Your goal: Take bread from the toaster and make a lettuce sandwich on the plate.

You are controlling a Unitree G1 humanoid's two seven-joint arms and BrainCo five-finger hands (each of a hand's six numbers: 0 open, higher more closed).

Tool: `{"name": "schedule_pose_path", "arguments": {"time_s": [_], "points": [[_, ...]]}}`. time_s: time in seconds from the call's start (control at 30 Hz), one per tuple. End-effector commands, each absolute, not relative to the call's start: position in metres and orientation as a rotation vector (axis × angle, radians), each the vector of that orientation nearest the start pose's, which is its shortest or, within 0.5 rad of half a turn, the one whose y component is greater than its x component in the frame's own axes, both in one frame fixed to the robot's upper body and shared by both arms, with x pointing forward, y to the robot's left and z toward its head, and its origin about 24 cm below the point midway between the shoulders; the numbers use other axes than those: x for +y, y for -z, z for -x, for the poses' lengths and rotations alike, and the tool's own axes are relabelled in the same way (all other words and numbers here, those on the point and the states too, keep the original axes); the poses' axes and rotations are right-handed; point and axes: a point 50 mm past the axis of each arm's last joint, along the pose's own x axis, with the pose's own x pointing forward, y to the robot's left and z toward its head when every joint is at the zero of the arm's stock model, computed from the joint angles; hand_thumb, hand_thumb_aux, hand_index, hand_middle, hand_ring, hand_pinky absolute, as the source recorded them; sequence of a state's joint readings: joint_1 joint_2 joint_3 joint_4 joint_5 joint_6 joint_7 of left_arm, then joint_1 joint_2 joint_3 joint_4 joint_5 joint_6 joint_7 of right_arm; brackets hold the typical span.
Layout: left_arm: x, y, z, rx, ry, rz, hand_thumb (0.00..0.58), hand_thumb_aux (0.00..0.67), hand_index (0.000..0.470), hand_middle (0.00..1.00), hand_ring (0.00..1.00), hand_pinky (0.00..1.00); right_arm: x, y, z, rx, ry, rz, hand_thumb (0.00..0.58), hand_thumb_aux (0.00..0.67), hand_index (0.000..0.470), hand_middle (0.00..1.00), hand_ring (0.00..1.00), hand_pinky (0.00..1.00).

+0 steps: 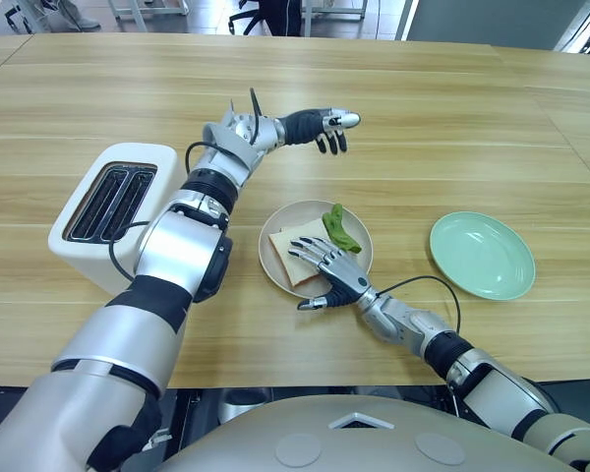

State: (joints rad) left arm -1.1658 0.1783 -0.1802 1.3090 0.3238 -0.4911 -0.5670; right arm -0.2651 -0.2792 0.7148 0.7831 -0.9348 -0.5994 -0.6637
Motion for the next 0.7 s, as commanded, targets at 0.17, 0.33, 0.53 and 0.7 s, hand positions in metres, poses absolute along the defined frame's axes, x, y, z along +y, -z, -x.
{"name": "schedule_pose_path", "arguments": {"time_s": [0.17,0.33,0.53,0.7], "points": [[0.081,-0.187,-0.400,-0.327,0.863,-0.581,0.000,0.000,0.000,0.00,0.00,0.00,-0.116,0.082,-0.187,-0.279,-0.743,1.115,0.000,0.000,0.000,0.00,0.00,0.00],[0.086,-0.189,-0.388,-0.476,0.925,-0.479,0.000,0.000,0.000,0.00,0.00,0.00,-0.125,0.036,-0.211,-0.481,-0.478,0.982,0.000,0.000,0.000,0.00,0.00,0.00],[0.100,-0.175,-0.362,-0.633,0.977,-0.317,0.000,0.000,0.000,0.00,0.00,0.00,-0.140,-0.032,-0.224,-0.693,-0.204,0.645,0.438,0.339,0.233,0.00,0.00,0.00],[0.117,-0.159,-0.334,-0.697,1.029,-0.154,0.456,0.360,0.247,0.21,0.21,0.21,-0.145,-0.063,-0.223,-0.759,-0.178,0.438,0.580,0.670,0.460,0.00,0.00,0.00]]}}
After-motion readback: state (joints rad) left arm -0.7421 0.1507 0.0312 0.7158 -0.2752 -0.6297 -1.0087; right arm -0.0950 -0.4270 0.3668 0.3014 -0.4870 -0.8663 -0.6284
